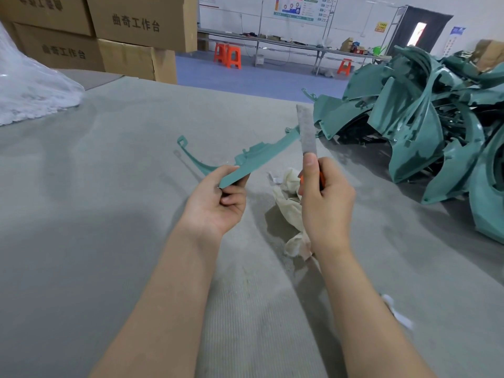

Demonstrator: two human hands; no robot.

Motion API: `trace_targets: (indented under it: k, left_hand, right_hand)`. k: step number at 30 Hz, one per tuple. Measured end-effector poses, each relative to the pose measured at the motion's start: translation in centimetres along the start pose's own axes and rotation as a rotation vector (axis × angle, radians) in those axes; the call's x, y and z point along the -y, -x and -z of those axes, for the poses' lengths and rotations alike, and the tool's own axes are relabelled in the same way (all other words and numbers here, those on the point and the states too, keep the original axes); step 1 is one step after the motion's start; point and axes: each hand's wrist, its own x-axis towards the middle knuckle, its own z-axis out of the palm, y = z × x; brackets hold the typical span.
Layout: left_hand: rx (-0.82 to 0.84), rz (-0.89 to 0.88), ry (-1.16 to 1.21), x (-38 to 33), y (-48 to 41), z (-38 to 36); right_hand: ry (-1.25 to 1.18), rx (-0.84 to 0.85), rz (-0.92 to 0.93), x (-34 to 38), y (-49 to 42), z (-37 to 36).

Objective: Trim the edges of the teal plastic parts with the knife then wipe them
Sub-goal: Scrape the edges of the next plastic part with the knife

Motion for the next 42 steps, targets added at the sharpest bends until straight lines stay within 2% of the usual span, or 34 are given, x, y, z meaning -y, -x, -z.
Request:
trace_targets:
  k: [11, 15, 18, 20, 23, 26, 36, 42]
  left_hand:
    - [-0.037, -0.018, 0.046, -0.4, -0.4, 0.0]
    - [-0.14, -0.114, 0.132, -0.1, -0.6, 0.1]
    - [-0.112, -0.105, 0.111, -0.3, -0.6, 0.1]
    - [-0.037, -0.054, 0.073, -0.4, -0.6, 0.1]
    - [-0.016, -0.038, 0.028, -0.4, -0.4, 0.1]
    - [-0.023, -0.035, 0.004, -0.3, -0.4, 0.0]
    - [-0.029, -0.051, 0.042, -0.3, -0.2, 0.0]
    - [-0.037, -0.038, 0.066, -0.6, -0.4, 0.0]
  right_hand:
    - [0.11, 0.269, 0.2, 1.0, 1.8, -1.5]
    - [0.181, 0.378, 0.326, 1.7, 2.8, -2.5]
    - [0.135, 0.338, 0.287, 1.7, 2.7, -2.5]
    - [0.044, 0.23, 0.168, 1.4, 2.2, -2.1]
    - [-0.041, 0.068, 0.05, 0.6, 1.2, -1.2]
    - [-0.04, 0.031, 0.017, 0.2, 0.9, -0.9]
    - [0.001, 0.11, 0.04, 0.4, 0.9, -1.0]
    - [0.087, 0.26, 0.154, 1.3, 2.2, -2.0]
